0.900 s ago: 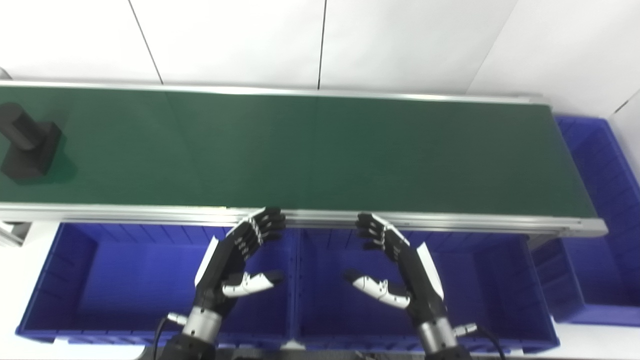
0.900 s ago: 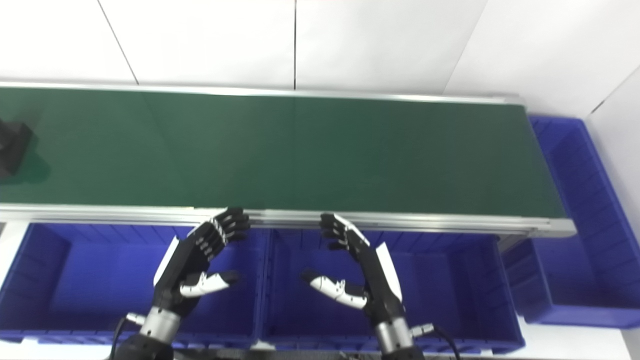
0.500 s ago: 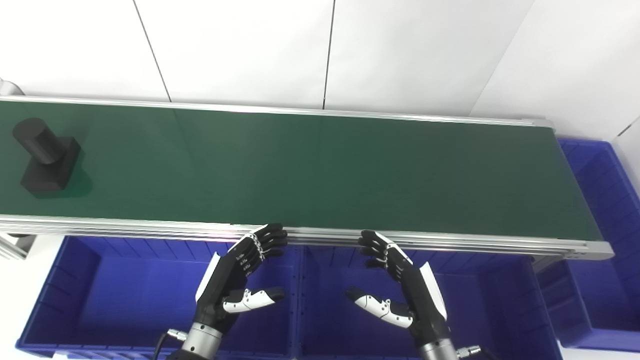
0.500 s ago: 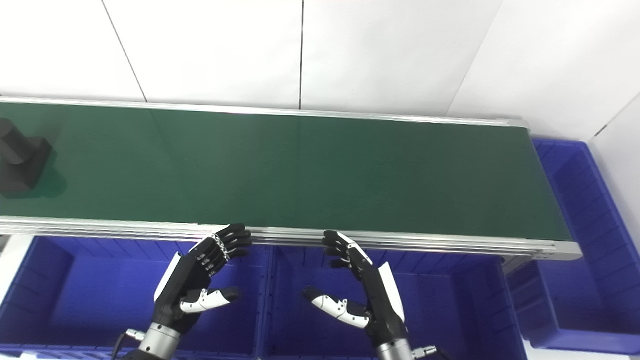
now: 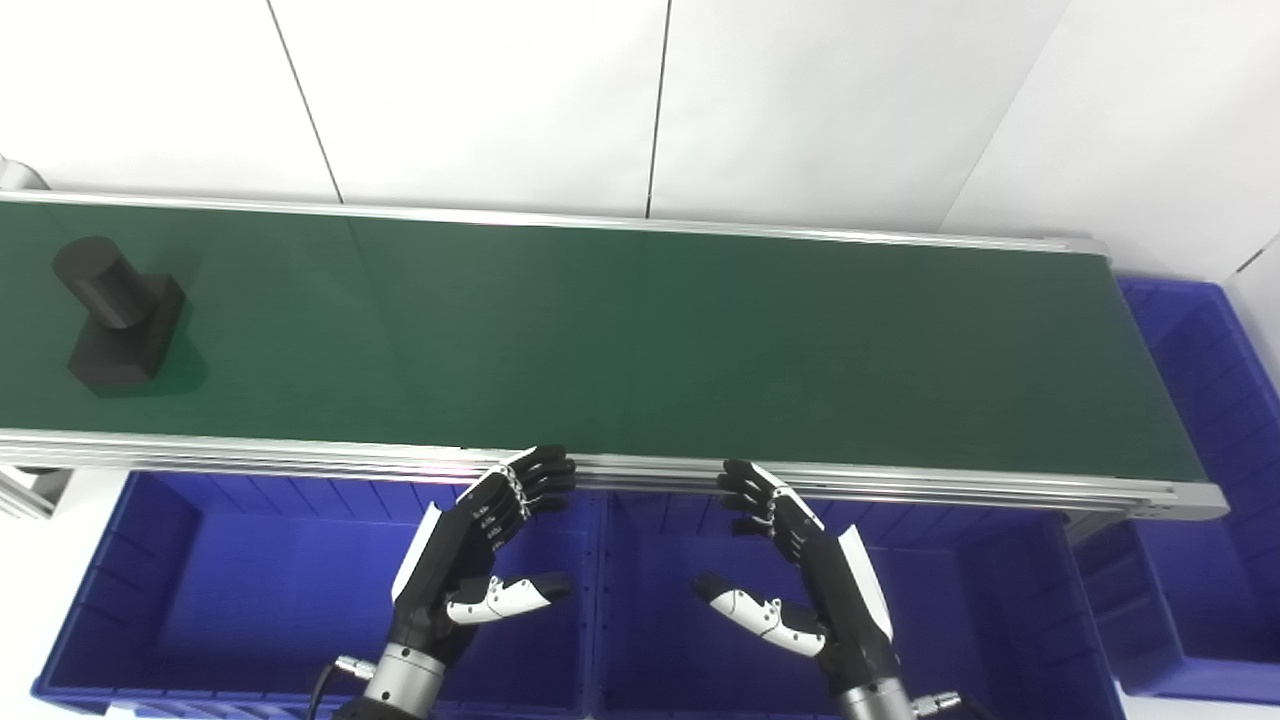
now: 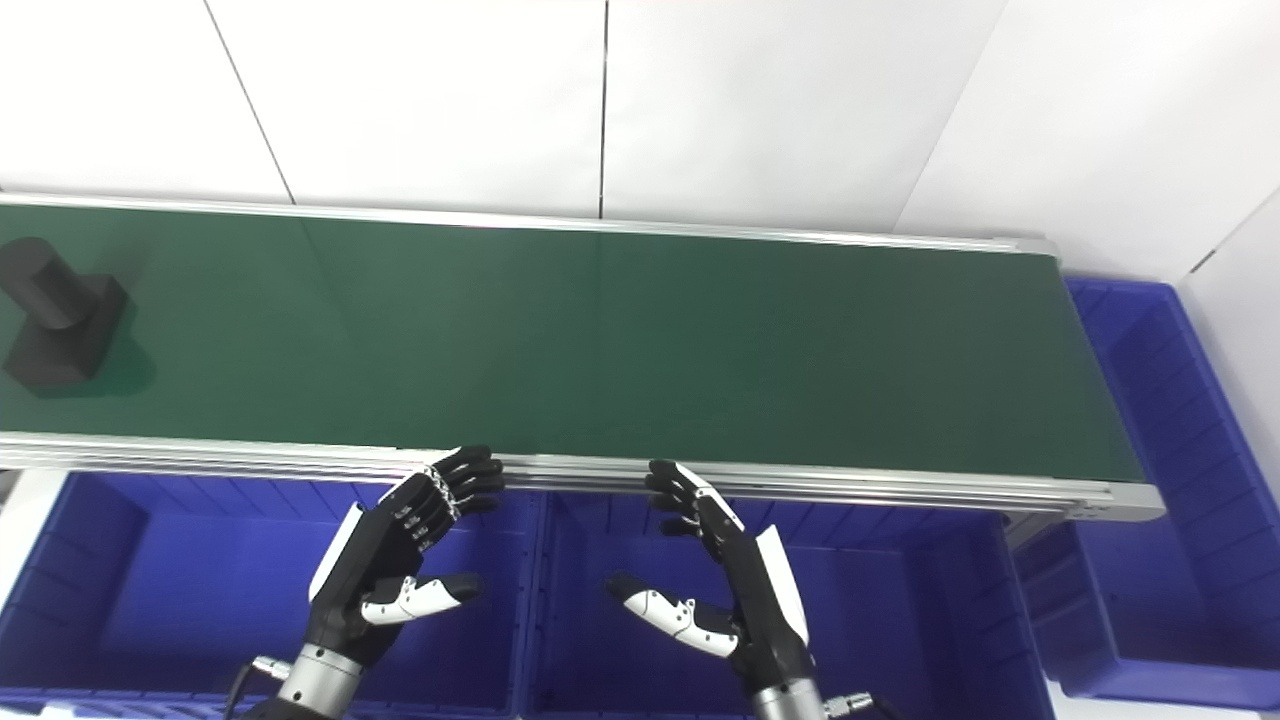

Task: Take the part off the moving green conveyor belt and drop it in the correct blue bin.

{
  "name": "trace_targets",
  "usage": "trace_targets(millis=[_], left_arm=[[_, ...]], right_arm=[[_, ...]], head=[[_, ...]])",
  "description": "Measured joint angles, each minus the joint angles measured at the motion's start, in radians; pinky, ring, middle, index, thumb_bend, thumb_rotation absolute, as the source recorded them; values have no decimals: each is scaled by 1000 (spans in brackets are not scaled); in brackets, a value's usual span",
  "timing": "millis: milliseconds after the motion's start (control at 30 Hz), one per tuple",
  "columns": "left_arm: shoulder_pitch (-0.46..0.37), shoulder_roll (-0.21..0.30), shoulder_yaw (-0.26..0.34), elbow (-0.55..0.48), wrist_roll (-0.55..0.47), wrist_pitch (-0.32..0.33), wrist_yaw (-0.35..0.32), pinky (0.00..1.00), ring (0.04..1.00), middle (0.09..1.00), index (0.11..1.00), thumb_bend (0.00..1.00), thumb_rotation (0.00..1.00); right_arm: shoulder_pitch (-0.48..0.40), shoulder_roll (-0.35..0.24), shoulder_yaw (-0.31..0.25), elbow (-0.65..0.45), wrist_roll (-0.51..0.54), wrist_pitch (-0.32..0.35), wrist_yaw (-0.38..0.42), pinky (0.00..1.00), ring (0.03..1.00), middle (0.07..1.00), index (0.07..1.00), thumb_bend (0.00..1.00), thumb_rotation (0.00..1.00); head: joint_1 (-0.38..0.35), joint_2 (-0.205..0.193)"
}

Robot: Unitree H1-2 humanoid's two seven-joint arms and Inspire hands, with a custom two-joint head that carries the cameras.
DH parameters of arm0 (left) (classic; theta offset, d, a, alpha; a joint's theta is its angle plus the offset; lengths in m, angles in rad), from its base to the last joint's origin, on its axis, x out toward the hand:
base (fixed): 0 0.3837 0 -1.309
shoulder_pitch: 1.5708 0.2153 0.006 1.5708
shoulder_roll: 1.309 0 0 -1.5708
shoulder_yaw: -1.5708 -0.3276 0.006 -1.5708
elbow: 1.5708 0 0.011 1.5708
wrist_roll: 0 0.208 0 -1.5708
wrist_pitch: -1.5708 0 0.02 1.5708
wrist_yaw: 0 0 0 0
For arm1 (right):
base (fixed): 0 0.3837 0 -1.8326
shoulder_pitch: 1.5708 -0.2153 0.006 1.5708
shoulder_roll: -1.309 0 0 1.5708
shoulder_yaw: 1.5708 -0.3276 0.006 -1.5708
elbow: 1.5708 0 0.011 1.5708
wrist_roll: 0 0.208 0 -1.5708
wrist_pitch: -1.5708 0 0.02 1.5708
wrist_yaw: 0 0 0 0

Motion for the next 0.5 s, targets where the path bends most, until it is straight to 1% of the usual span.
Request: trace_targets(millis=[333,500], left_arm=[[-6,1,2,10,0,0,-1,744,771,789,790,871,362],[-8,2,2,14,0,0,-1,741,771,791,790,868,360]], right_arm=[[-1,0,0,0,0,0,0,715,791,822,851,591,376],[-6,1,1,8,0,0,0,716,792,823,852,587,368]], head=[[3,-5],[9,-14]])
